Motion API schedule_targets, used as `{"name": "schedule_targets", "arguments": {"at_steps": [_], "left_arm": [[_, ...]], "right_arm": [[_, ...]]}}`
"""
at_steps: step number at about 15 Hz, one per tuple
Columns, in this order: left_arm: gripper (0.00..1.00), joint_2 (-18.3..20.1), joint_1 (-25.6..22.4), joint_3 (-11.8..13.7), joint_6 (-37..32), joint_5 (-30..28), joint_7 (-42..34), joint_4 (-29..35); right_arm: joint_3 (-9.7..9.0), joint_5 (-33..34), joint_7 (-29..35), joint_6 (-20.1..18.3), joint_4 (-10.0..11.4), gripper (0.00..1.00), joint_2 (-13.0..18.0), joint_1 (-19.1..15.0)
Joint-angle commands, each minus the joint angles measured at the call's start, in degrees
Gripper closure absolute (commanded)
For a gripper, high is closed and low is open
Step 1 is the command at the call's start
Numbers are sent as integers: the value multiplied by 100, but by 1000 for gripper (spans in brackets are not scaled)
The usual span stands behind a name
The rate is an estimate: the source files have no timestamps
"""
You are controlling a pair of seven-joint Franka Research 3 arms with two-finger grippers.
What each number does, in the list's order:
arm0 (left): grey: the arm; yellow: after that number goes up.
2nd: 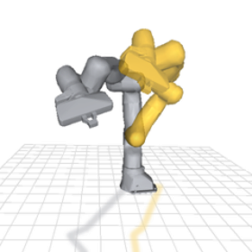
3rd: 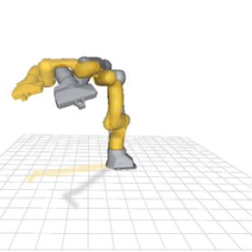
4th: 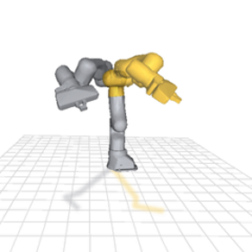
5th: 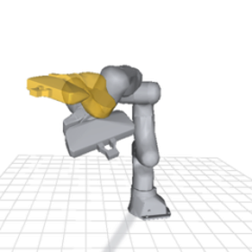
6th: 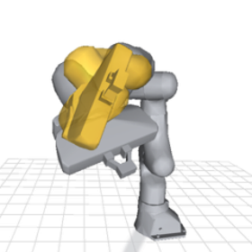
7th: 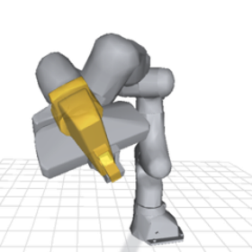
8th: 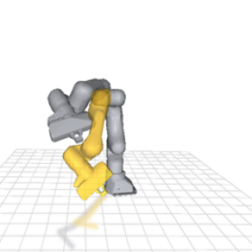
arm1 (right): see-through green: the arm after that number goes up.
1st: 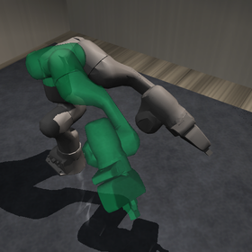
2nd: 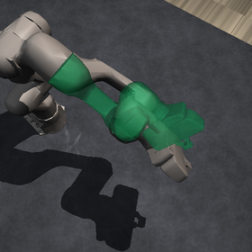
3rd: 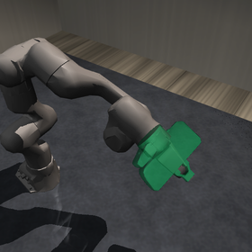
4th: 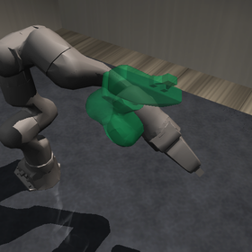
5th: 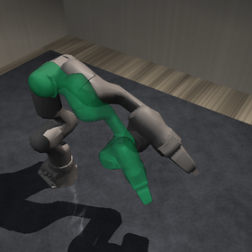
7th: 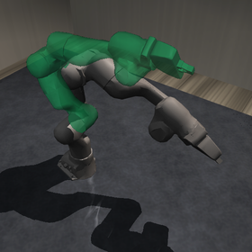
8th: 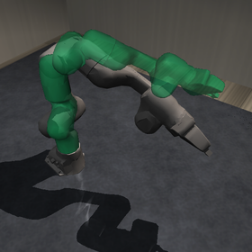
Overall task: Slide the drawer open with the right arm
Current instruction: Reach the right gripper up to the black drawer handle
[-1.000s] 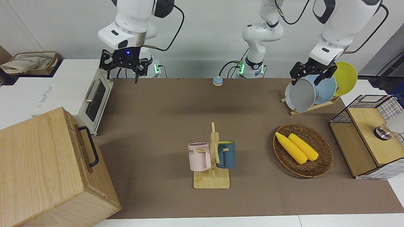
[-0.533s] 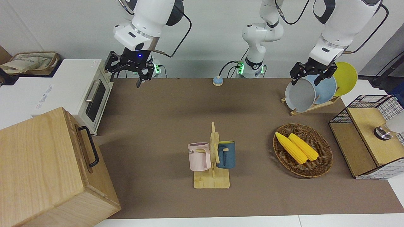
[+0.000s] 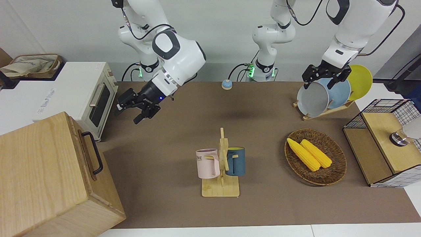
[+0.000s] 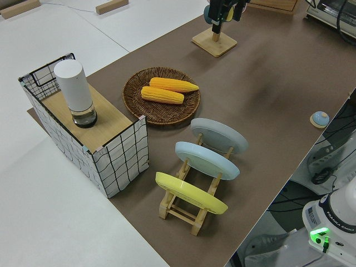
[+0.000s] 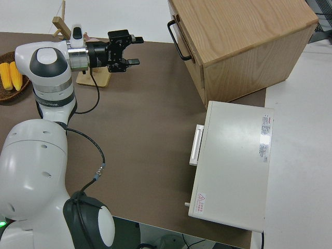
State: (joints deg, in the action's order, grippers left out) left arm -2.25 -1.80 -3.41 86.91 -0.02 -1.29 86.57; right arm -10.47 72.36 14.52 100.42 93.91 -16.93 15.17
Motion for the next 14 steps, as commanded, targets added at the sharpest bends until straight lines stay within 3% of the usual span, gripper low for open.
{"name": "schedule_targets", "arguments": {"at_steps": [1,6,11,14], "left_arm": [[7,-65,-22,-37,-113,98,-55,-149],[7,-65,-22,-37,-113,98,-55,-149],[7,-65,-22,-37,-113,98,-55,-149],[7,-65,-22,-37,-113,98,-55,-140]], "right_arm": [[28,883,191,92,58,21,-283,-102],[63,1675,577,207,58,21,-626,-418],[396,2105,1298,180,57,21,-934,-375],[485,2334,1473,215,40,23,-996,-366]]}}
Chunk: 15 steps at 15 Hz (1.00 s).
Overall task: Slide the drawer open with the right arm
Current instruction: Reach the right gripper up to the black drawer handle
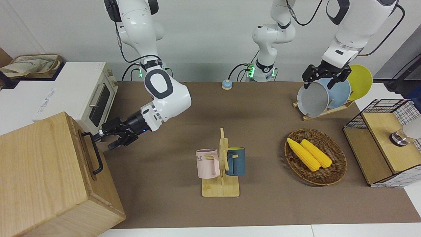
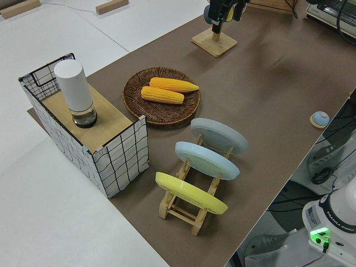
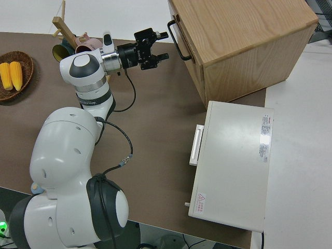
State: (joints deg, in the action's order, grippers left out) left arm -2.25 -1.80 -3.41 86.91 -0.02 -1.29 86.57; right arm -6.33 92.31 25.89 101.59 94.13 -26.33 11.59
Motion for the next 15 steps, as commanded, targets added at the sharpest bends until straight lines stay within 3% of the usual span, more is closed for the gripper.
{"name": "schedule_targets", "arguments": {"at_steps": [1,8,10,11,15], "left_arm": [[7,-65,-22,-37,-113,98,-55,-140],[7,-65,-22,-37,-113,98,-55,-149],[7,-65,-22,-37,-113,98,-55,-149],[7,-65,-22,-37,-113,98,-55,-149],[7,-65,-22,-37,-113,98,-55,-149]], "right_arm": [[71,427,460,98,18,25,-57,-8],[185,762,505,529,18,36,-48,-43],[194,771,592,608,18,82,-57,-69],[202,771,610,625,18,157,-57,-69],[229,753,558,556,26,761,-74,-8]]}}
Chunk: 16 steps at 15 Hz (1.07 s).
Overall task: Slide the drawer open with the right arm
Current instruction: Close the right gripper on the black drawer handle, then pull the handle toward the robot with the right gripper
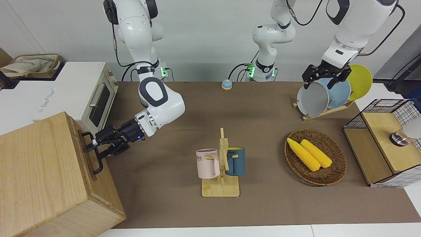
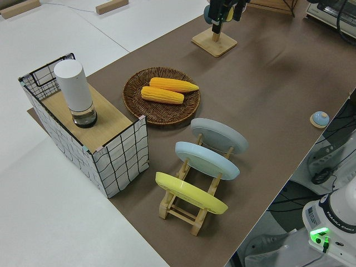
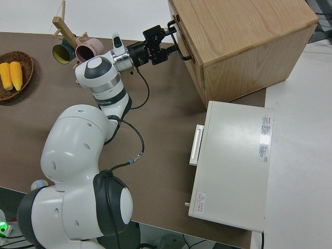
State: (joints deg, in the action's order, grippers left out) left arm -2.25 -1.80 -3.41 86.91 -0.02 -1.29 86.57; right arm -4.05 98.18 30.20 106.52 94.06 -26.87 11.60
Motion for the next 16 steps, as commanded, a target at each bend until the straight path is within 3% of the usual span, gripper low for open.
{"name": "schedule_targets", "arguments": {"at_steps": [1,4,9,16], "left_arm": [[7,-65,-22,-37,-113,98,-56,-149],[7,-65,-22,-37,-113,98,-56,-140],[7,-65,-22,-37,-113,98,-56,-149],[7,-65,-22,-37,-113,98,-56,-149]], "right_arm": [[1,166,127,44,33,855,-46,9],[1,166,92,35,33,988,-55,26],[1,166,39,9,42,1000,-55,79],[1,-324,-40,-641,42,1000,-46,851]]}}
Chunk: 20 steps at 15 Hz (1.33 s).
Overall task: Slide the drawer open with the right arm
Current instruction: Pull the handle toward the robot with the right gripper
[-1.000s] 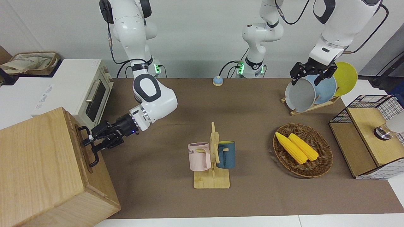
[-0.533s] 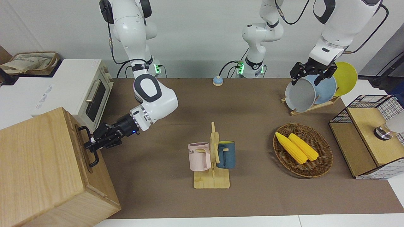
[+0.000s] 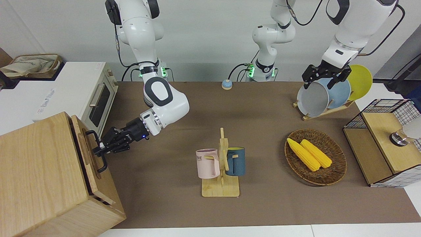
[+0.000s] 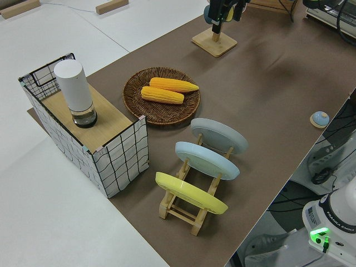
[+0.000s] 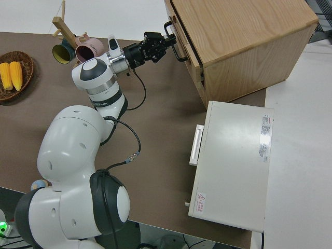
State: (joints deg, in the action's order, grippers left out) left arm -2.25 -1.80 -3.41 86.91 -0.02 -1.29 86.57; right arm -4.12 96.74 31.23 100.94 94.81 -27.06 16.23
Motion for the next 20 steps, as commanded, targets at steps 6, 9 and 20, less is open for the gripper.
{"name": "schedule_targets", "arguments": {"at_steps": [6,9,20], "left_arm": [[7,-65,-22,-37,-113,98,-56,-149],[7,-65,-22,-37,-113,98,-56,-140],[7,-65,-22,-37,-113,98,-56,-140]], "right_arm": [[8,-621,-169,-671,-77,1000,-19,1135],[8,-787,-178,-1092,-85,1000,-27,1522],[25,-1025,-178,-1691,-103,1000,-27,2086]]}}
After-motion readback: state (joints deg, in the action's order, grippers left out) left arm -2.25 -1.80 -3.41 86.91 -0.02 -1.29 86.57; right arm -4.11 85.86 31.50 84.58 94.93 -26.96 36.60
